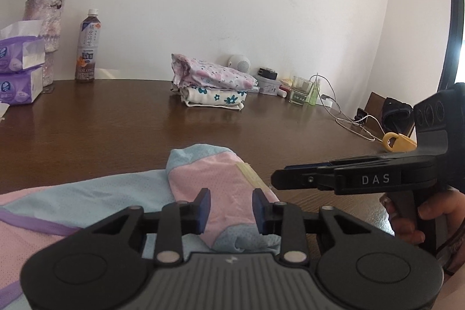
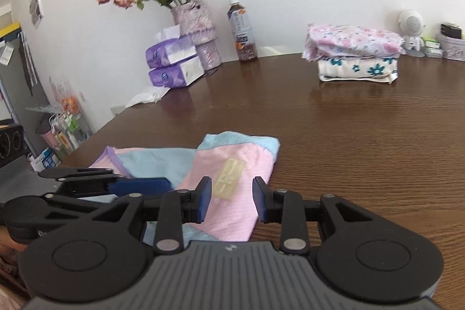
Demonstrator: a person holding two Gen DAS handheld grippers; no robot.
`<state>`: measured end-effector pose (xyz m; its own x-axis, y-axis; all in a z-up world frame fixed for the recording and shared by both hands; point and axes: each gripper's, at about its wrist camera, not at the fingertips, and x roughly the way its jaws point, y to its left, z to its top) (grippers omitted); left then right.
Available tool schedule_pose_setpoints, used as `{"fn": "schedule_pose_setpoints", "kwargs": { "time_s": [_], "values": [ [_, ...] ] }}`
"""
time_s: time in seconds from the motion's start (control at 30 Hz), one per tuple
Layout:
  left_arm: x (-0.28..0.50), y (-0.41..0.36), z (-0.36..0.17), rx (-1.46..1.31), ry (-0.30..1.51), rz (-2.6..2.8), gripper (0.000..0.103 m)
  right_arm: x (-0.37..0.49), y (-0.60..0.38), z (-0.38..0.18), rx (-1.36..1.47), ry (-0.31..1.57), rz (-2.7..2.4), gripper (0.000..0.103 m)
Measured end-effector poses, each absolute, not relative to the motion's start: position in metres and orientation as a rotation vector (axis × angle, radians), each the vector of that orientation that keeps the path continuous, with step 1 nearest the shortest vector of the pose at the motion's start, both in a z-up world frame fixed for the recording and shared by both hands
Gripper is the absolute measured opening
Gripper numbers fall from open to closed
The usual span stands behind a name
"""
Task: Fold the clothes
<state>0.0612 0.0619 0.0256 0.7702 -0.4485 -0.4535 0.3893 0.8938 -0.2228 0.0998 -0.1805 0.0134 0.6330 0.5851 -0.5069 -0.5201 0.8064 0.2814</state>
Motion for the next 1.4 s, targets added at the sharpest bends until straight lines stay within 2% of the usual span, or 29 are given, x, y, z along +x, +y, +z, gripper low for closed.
{"fn": "schedule_pose_setpoints", "kwargs": {
  "time_s": [0.03,0.27,0.33,0.37,0.4,0.53,0.6,0.83,1.3,1.4],
  "values": [
    [0.061,0.062,0.026,-0.118,0.524,-0.449,0.019,0.1,-0.183,0.012,0.118,0.624,0.624,0.031],
    [0.061,0.063,0.027,-0.117,0.547,-0.407,0.021,0.103,-0.178,-0.006,0.141,0.695,0.662,0.027],
    [0.061,0.063,0.027,-0.117,0.554,-0.395,0.041,0.104,-0.183,-0.006,0.18,0.695,0.666,0.027],
    [0.061,0.063,0.027,-0.117,0.557,-0.389,0.047,0.104,-0.185,-0.006,0.199,0.696,0.668,0.028],
    [0.062,0.064,0.029,-0.12,0.551,-0.372,0.051,0.105,-0.189,-0.005,0.228,0.69,0.669,0.033],
    [0.08,0.067,0.037,-0.128,0.534,-0.359,0.046,0.116,-0.203,-0.002,0.348,0.693,0.649,0.043],
    [0.091,0.065,0.038,-0.123,0.541,-0.36,0.042,0.125,-0.207,-0.005,0.404,0.715,0.644,0.045],
    [0.11,0.062,0.028,-0.138,0.584,-0.369,0.042,0.14,-0.205,-0.019,0.47,0.769,0.64,0.048],
    [0.116,0.067,0.013,-0.173,0.633,-0.39,0.041,0.148,-0.188,-0.025,0.446,0.802,0.659,0.048],
    [0.117,0.067,0.011,-0.178,0.637,-0.389,0.041,0.148,-0.186,-0.026,0.449,0.805,0.661,0.044]
  ]
}}
